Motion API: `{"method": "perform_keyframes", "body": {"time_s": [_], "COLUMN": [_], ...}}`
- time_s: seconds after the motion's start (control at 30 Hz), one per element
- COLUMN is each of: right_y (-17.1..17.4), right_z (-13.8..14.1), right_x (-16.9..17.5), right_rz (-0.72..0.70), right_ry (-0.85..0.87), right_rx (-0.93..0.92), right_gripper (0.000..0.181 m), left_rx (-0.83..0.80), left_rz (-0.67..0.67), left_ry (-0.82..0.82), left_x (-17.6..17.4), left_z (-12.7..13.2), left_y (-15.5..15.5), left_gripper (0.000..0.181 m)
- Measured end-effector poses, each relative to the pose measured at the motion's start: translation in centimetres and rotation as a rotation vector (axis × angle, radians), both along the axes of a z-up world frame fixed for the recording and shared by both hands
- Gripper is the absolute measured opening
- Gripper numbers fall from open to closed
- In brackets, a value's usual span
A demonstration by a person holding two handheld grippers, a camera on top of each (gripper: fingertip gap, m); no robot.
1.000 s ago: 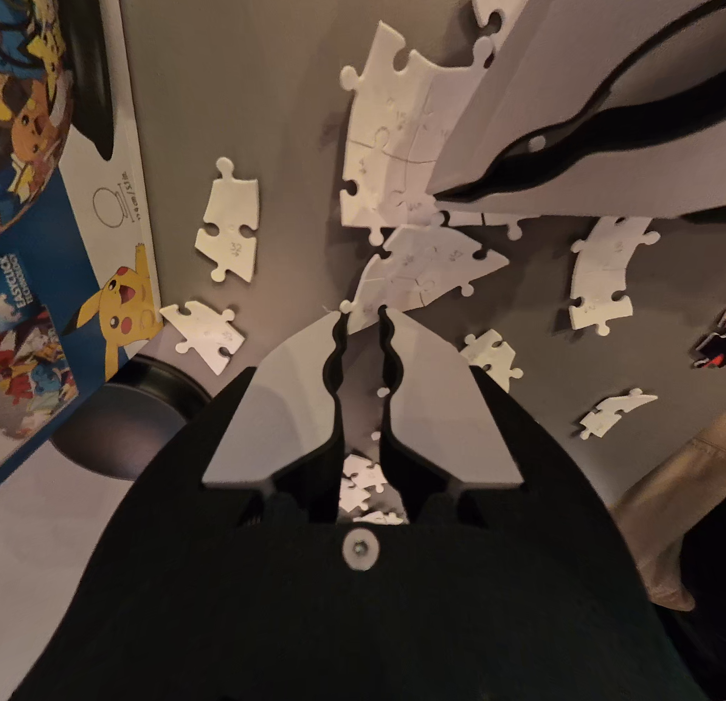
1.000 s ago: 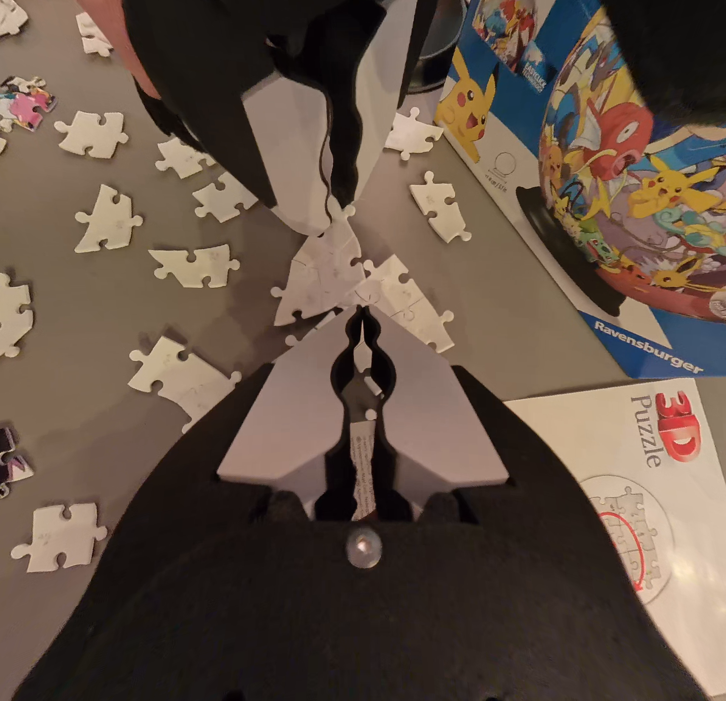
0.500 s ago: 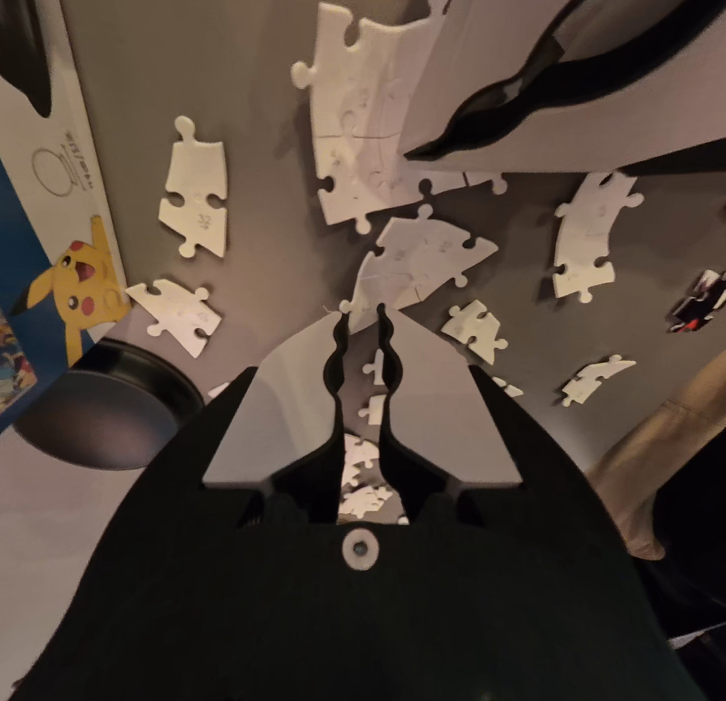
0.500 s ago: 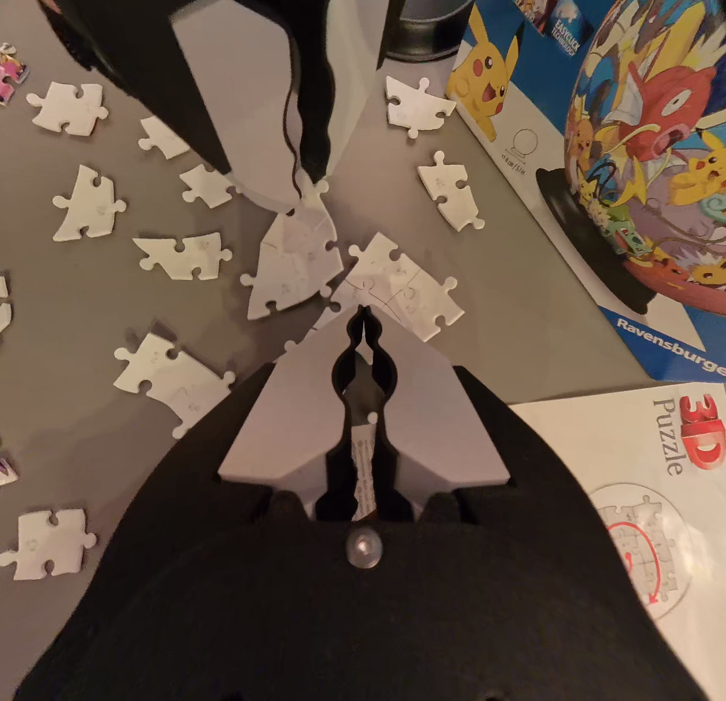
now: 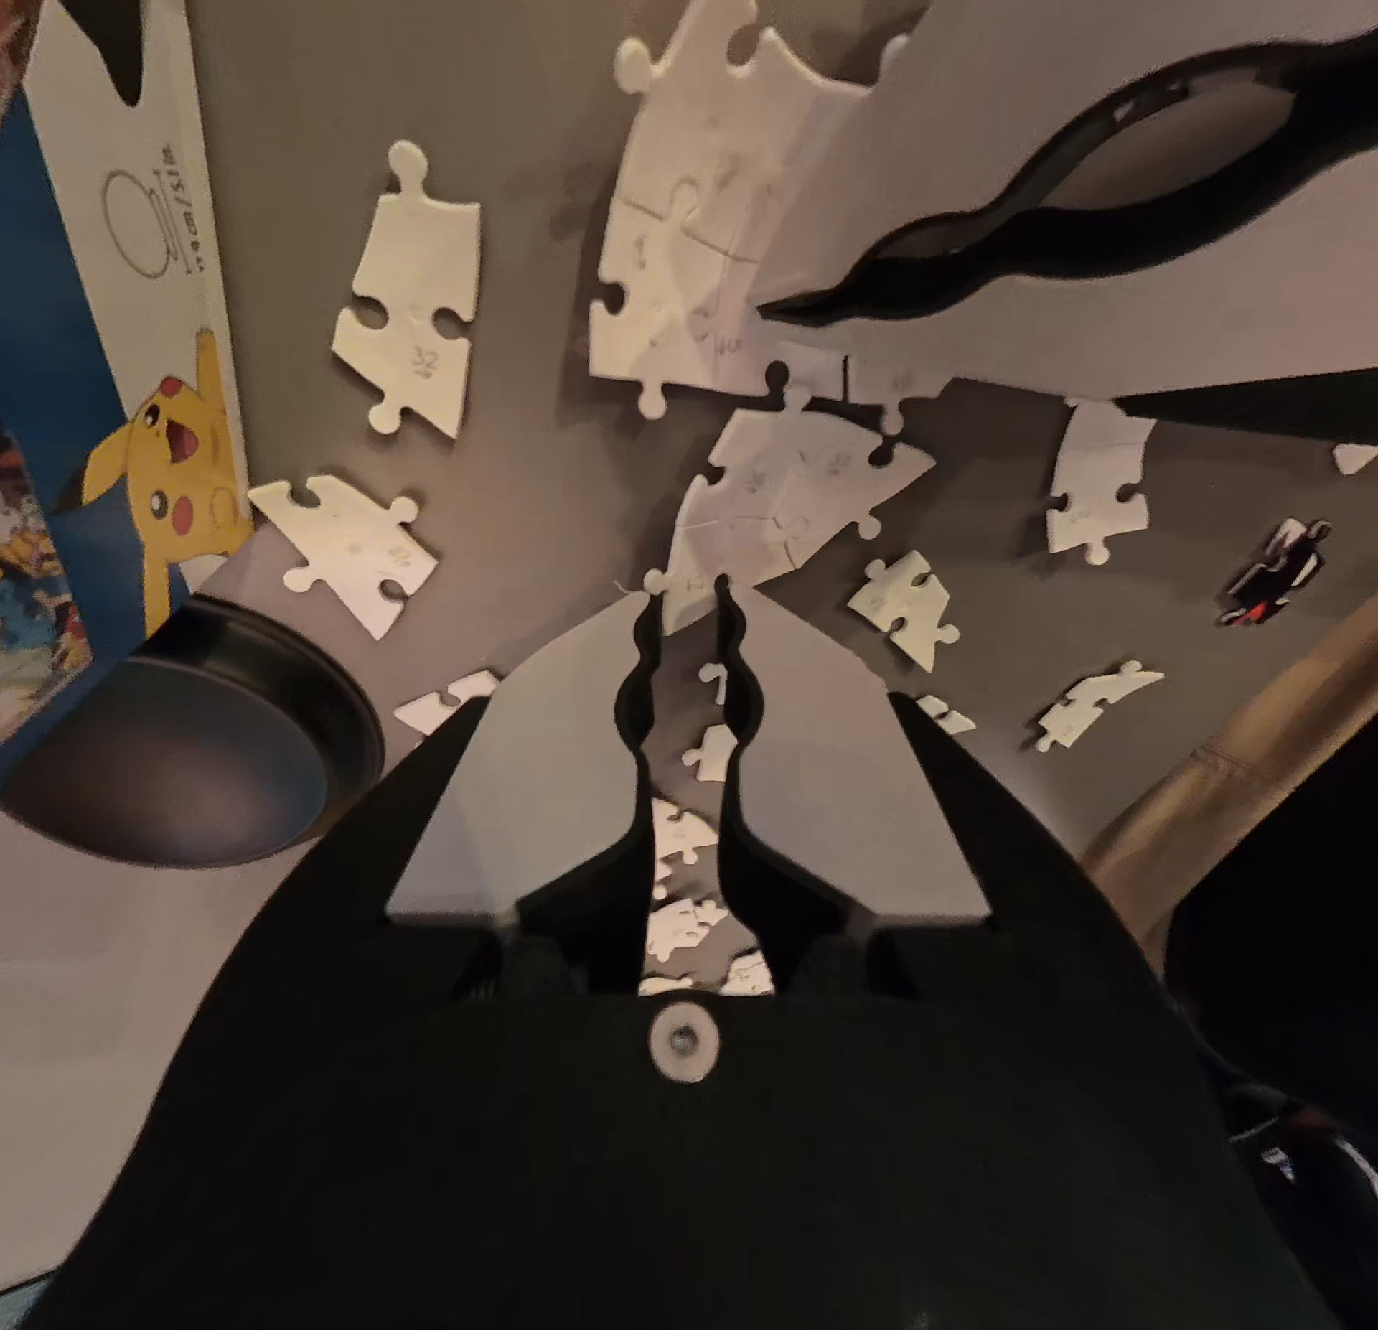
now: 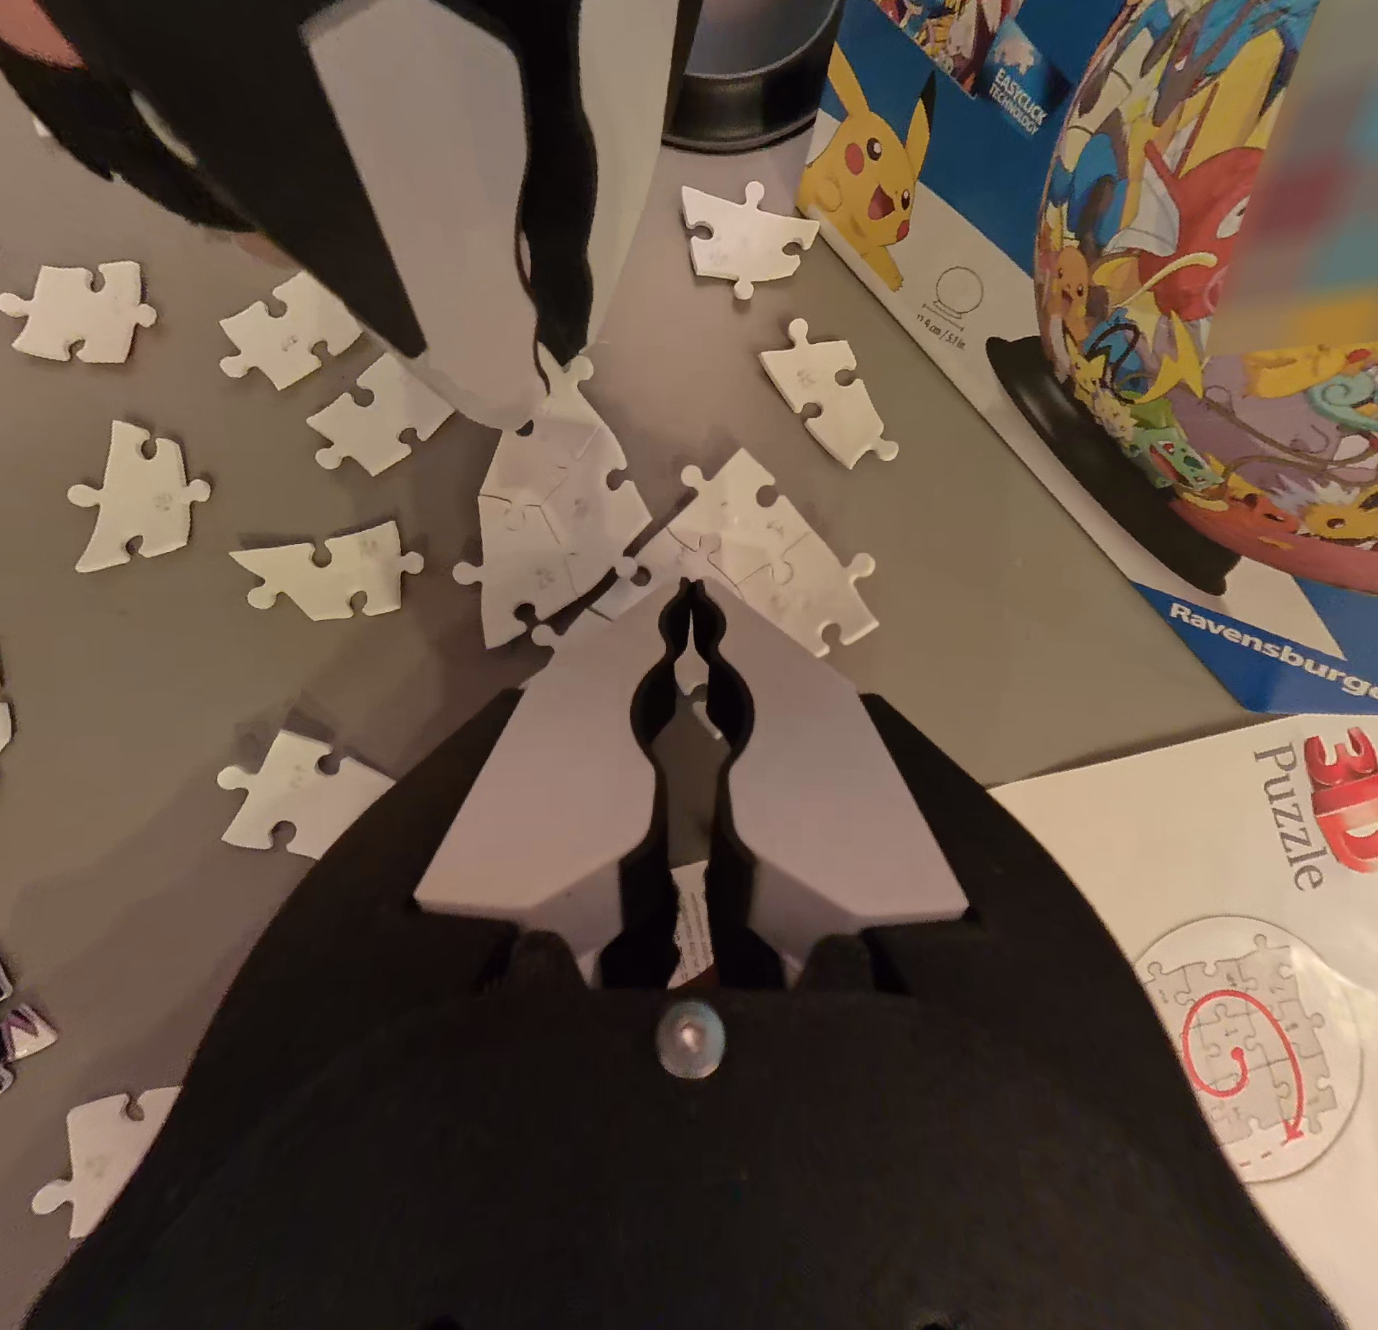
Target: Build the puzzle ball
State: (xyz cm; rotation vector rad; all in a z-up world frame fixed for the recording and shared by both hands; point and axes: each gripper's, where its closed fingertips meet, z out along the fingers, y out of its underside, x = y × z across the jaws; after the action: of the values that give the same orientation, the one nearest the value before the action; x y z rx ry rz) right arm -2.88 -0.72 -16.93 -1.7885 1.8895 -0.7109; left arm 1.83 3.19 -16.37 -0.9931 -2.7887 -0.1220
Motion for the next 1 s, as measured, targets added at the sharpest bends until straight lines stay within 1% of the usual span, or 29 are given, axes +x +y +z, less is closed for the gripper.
{"method": "perform_keyframes", "body": {"time_s": [0.03,0.1,0.13,0.27,0.37,0.43,0.5,0.63,0.8,0.9,1.0], "right_y": [0.0,0.0,-0.1,-0.1,-0.2,-0.2,0.1,0.2,0.6,0.7,0.7], "right_z": [0.0,0.0,0.0,0.0,0.2,0.8,1.2,0.7,0.0,0.0,0.0], "right_x": [0.0,0.0,0.1,0.1,-0.1,0.0,-0.1,-0.6,-0.6,-0.3,-0.3], "right_rz": [-0.002,-0.002,-0.005,-0.006,-0.008,-0.005,0.021,0.043,0.045,0.044,0.04], "right_ry": [-0.001,0.0,0.001,-0.005,-0.003,-0.029,-0.037,-0.007,0.015,0.009,0.004], "right_rx": [0.0,-0.005,-0.006,-0.004,-0.014,-0.001,-0.001,0.021,0.034,0.036,0.046], "right_gripper": [0.0,0.0,0.0,0.0,0.0,0.0,0.0,0.0,0.0,0.0,0.0], "left_rx": [0.008,0.039,0.057,0.092,0.102,0.097,0.095,0.09,0.065,0.021,-0.04], "left_rz": [0.008,0.028,0.035,0.052,0.063,0.071,0.08,0.098,0.128,0.137,0.114], "left_ry": [0.011,0.059,0.079,0.086,0.089,0.09,0.096,0.108,0.129,0.15,0.16], "left_x": [0.0,-0.4,-0.6,-0.5,-0.5,-0.5,-0.5,-0.5,-0.6,-0.6,-0.6], "left_z": [0.0,0.1,0.1,-0.1,-0.1,-0.3,-0.3,-0.5,-0.8,-0.6,-0.4], "left_y": [-0.1,0.0,0.1,0.2,0.2,0.2,0.3,0.3,0.4,0.4,0.5], "left_gripper": [0.013,0.013,0.007,0.008,0.008,0.009,0.009,0.01,0.012,0.021,0.026]}}
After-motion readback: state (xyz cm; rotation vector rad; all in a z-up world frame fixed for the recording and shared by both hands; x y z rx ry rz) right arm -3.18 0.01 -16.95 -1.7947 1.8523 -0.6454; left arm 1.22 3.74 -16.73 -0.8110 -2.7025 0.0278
